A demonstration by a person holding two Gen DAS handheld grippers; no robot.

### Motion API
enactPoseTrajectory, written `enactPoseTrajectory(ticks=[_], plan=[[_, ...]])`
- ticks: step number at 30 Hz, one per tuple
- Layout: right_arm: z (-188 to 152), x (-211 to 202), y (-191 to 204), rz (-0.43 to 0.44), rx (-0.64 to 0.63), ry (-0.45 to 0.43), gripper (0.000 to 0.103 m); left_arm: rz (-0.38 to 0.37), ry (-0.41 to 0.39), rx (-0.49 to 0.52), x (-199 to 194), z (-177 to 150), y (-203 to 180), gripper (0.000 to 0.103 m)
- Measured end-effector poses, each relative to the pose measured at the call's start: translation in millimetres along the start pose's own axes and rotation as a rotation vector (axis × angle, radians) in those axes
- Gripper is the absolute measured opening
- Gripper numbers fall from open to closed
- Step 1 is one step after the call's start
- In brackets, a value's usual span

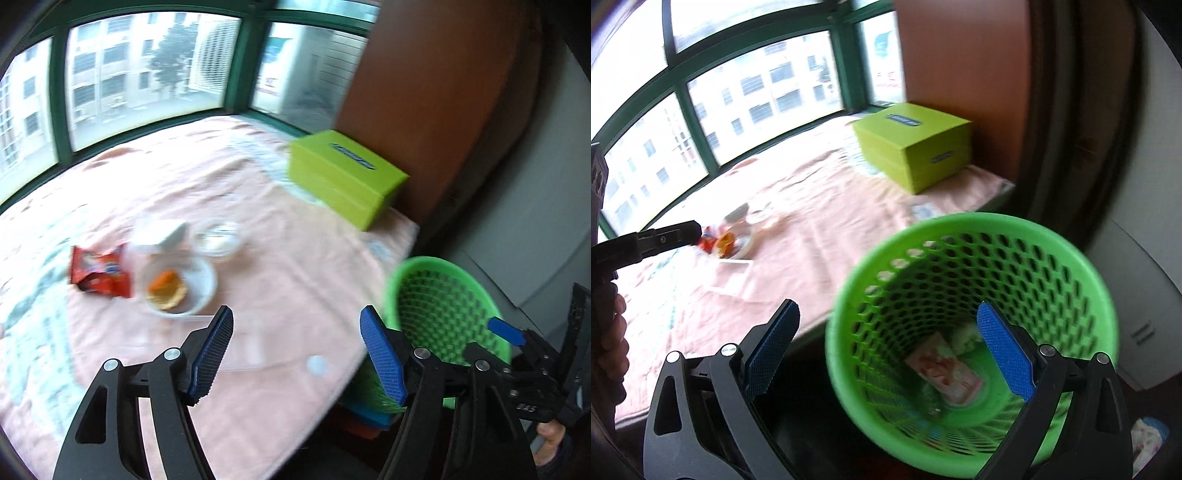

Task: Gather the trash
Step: 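Move both tools back over the remaining containers on the table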

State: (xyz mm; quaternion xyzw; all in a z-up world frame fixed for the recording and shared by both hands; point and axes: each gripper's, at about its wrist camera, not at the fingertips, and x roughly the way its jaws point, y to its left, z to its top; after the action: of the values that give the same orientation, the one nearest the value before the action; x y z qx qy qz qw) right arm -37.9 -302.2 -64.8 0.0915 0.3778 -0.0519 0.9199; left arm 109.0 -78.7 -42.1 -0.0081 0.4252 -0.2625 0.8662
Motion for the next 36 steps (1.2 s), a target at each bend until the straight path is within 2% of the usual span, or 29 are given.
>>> enactPoseTrajectory(ticks=[6, 12, 20, 28, 36], plan=[[8, 16, 35, 0.053, -0.056, 0.017, 0.096, 0.118, 0.010, -0.074, -2, -9, 61, 0.069], [11, 33, 65, 0.095, -0.095, 0.041, 0.096, 0.161, 0.044, -0.119, 7, -21, 103, 0.069], [11, 54, 92, 0.120, -0.150, 0.082, 0.096, 0.171, 0.088, -0.142, 35, -29, 120, 0.069], [14, 75, 106, 0.131, -0.165, 0.122, 0.096, 0.177, 0.112, -0.106, 52, -28, 123, 0.068], [16, 91, 117, 0.148, -0.195, 0.148, 0.096, 0.160, 0.143, -0.130, 67, -31, 134, 0.056]])
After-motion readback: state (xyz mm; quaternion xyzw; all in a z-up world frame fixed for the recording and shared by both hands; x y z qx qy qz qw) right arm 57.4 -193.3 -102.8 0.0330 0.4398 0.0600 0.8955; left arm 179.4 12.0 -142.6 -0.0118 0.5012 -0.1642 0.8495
